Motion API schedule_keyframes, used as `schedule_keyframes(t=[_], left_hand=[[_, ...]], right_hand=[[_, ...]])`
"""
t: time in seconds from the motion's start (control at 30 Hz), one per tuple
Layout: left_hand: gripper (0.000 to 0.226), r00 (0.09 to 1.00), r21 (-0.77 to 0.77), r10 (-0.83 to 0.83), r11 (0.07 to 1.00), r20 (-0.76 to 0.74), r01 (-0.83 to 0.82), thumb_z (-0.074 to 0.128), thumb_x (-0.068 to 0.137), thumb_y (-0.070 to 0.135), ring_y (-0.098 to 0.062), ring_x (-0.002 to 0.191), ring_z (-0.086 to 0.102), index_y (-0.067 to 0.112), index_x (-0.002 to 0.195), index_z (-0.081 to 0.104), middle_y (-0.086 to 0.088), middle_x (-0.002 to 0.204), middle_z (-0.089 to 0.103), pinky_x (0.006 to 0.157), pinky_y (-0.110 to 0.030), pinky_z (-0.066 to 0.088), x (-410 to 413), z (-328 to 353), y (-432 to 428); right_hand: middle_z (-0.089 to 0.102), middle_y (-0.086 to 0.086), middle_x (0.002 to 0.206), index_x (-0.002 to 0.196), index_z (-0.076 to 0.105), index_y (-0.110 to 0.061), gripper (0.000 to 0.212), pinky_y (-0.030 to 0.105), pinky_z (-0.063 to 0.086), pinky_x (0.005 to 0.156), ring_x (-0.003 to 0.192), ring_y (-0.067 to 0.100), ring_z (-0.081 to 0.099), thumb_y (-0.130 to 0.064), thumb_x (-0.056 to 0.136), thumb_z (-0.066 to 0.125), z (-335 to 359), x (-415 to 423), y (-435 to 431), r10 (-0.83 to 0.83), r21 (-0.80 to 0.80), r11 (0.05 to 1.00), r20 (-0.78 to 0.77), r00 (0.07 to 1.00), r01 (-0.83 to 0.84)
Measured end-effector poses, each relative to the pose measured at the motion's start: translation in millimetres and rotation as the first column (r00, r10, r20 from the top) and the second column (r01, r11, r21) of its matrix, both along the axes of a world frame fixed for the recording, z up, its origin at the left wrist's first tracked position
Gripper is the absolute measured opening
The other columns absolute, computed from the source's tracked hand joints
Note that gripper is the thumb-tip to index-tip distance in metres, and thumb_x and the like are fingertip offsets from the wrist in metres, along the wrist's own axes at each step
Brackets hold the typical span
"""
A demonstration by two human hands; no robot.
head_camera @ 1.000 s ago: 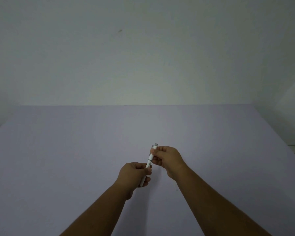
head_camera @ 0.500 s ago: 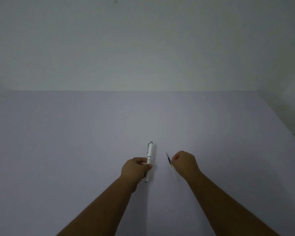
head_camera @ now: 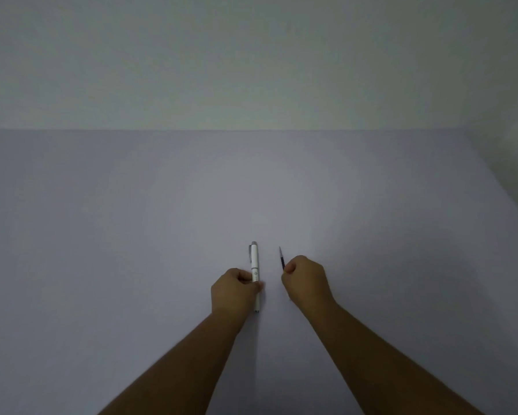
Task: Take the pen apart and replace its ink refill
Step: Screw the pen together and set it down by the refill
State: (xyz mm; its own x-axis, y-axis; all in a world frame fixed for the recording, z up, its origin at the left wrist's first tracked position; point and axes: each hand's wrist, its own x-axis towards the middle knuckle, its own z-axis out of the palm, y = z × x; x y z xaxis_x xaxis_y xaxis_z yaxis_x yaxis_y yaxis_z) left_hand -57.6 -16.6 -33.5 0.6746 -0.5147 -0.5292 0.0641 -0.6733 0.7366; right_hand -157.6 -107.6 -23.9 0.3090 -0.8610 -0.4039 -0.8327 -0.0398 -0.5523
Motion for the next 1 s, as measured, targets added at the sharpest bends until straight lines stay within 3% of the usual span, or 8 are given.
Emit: schedule_keyframes(t=[0.17,0.9,1.0], left_hand=[[0.017,0.999,0.024,-0.023,0.999,0.032,0.022,0.076,0.074,0.025,-0.007,0.064,0.058,0.018,0.082,0.064,0.005,0.074,0.064,0.048,-0.015,0.039,-1.3,-3.1,-1.8],[0.014,0.988,0.083,-0.088,0.994,0.128,0.078,0.072,0.077,0.029,-0.007,0.064,0.056,0.018,0.079,0.062,0.007,0.072,0.061,0.052,-0.015,0.039,2.8,-7.0,-0.1],[0.014,0.988,0.08,-0.086,0.994,0.13,0.076,0.072,0.077,0.029,-0.007,0.064,0.057,0.019,0.078,0.063,0.007,0.071,0.062,0.053,-0.016,0.04,3.5,-8.3,0.0]], right_hand=[[0.069,0.01,0.093,0.088,0.063,-0.011,0.012,0.031,0.055,0.071,0.084,0.025,0.065,-0.011,0.083,0.052,-2.6,6.5,5.1,0.01,0.03,0.999,0.016,1.0,-0.01],[0.068,0.009,0.091,0.087,0.063,-0.013,0.009,0.039,0.058,0.075,0.082,0.027,0.066,-0.018,0.082,0.058,-5.2,4.1,13.1,-0.053,0.05,0.998,0.094,0.994,0.048],[0.068,0.008,0.091,0.088,0.063,-0.013,0.01,0.034,0.056,0.072,0.08,0.025,0.065,-0.019,0.082,0.058,-6.1,3.6,13.1,-0.047,0.039,0.998,0.096,0.994,0.044]])
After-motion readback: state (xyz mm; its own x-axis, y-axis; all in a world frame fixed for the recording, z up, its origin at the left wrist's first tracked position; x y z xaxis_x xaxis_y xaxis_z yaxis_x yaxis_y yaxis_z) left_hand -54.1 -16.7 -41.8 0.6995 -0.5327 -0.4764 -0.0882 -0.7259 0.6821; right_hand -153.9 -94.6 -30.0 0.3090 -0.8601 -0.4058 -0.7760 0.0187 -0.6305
